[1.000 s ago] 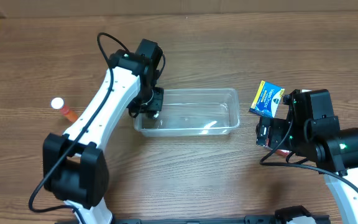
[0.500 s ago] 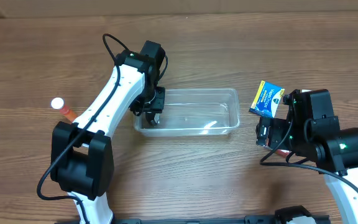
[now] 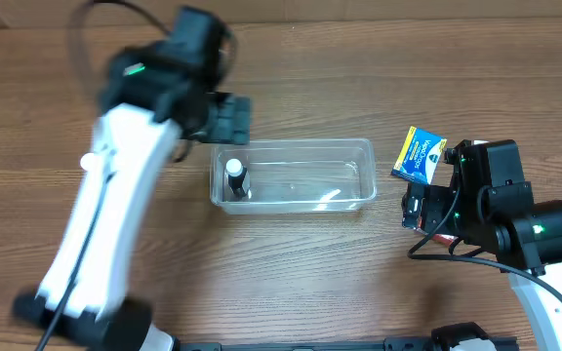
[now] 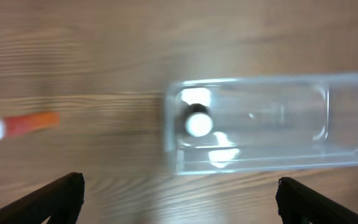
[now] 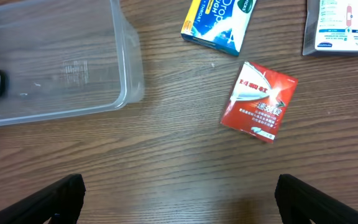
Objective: Pack container
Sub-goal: 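Return the left gripper to the orange Redoxon tube and grasp it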
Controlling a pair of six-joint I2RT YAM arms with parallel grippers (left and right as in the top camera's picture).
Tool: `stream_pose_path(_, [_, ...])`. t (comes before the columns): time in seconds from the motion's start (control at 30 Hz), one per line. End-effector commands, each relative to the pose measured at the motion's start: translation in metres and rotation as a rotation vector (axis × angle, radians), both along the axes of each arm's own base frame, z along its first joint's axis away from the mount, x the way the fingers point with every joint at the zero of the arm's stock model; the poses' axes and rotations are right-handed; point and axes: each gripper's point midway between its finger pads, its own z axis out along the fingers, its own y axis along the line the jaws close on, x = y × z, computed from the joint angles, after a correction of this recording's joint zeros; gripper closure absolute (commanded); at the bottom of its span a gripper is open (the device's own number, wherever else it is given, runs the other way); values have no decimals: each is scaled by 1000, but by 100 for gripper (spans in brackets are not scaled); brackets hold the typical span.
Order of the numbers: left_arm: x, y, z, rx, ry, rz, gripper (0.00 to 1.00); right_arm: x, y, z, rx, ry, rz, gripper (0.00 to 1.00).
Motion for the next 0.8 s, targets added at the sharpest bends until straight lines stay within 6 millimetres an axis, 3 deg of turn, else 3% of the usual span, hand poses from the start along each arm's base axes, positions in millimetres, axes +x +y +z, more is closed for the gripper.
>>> stream_pose_path(0.0, [-22,81,38,26,-86,226,0,5,-1,12,3,-43,-7,0])
stream_pose_path(0.1, [-29,142,26,7,-33,423,0,5,-1,12,3,-42,-7,0])
stream_pose_path(0.13, [-29,154,19,-8,-15,464,0,5,-1,12,2,-42,-7,0])
stream_pose_path(0.2, [-28,190,-11,-37,47,576,0,5,-1,12,3,-42,-7,0])
stream_pose_path(0.27, [-27,205,-39,-42,114,608,0,5,-1,12,3,-42,-7,0])
stream_pose_path(0.33, [-21,211,-79,-51,209,590,0,5,-1,12,3,-42,-7,0])
stream_pose_path(0.5, [2,218,-136,-62,317,583,0,5,-1,12,3,-41,-7,0])
stream_pose_path(0.77, [17,223,-183,-64,393,575,0,5,-1,12,3,-42,-7,0])
